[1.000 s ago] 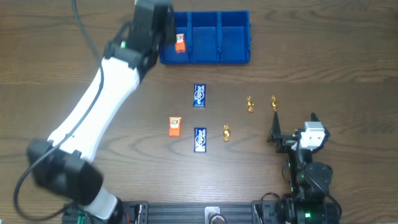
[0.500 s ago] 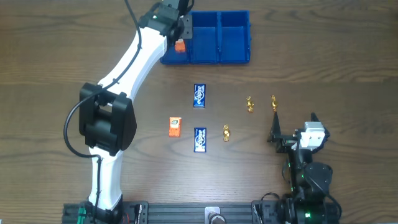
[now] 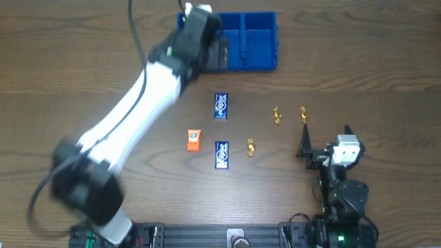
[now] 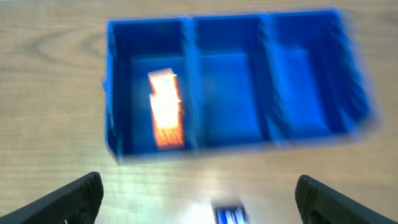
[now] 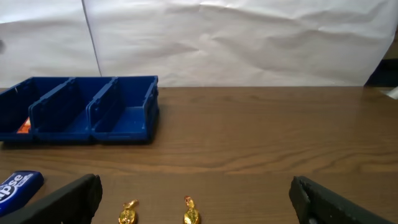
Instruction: Sort Candies Into Trays
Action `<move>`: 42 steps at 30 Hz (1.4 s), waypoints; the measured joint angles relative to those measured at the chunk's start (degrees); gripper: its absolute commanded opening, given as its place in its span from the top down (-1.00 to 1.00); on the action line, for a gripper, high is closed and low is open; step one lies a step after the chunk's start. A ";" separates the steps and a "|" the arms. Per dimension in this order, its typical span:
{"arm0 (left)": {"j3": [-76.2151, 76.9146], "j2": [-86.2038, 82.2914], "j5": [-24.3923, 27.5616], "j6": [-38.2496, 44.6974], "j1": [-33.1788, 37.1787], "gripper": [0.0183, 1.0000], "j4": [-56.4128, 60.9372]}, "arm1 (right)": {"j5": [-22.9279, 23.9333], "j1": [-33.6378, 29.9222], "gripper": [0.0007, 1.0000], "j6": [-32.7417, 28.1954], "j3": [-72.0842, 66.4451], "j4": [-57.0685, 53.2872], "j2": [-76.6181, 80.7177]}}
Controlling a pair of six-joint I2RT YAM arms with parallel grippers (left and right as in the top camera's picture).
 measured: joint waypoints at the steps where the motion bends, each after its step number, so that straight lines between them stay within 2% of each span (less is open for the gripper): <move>1: -5.57 -5.62 0.00 -0.55 -2.01 -1.00 0.63 | 0.00 0.00 -1.00 0.00 0.00 -0.04 -0.02; 5: -22.47 -15.58 -0.31 -3.06 -5.27 -1.00 3.67 | 0.00 0.00 -1.00 0.00 0.00 -0.04 -0.02; 8: -35.74 -16.09 -0.31 -7.93 -6.51 -1.00 6.23 | 0.00 0.00 -1.00 0.00 0.00 -0.02 0.00; 12: -44.57 -16.02 0.85 -14.32 -6.75 -1.00 8.81 | 0.00 0.00 -1.00 0.00 0.00 -0.07 0.00; 17: -45.44 -16.02 1.57 -16.37 -6.75 -0.88 9.81 | 0.00 0.00 -1.00 0.00 0.00 -0.07 0.00; 28: -45.44 -10.71 1.77 -17.38 -7.15 -0.80 13.90 | 0.00 0.00 -1.00 0.00 0.00 -0.07 0.00; 34: -45.44 -9.27 1.03 -17.53 -9.55 -0.73 13.90 | 0.00 0.00 -1.00 0.00 0.00 -0.07 0.00; 42: -45.44 -9.27 0.22 -17.57 -9.97 -0.33 12.76 | 0.00 0.00 -1.00 0.00 0.00 -0.07 0.00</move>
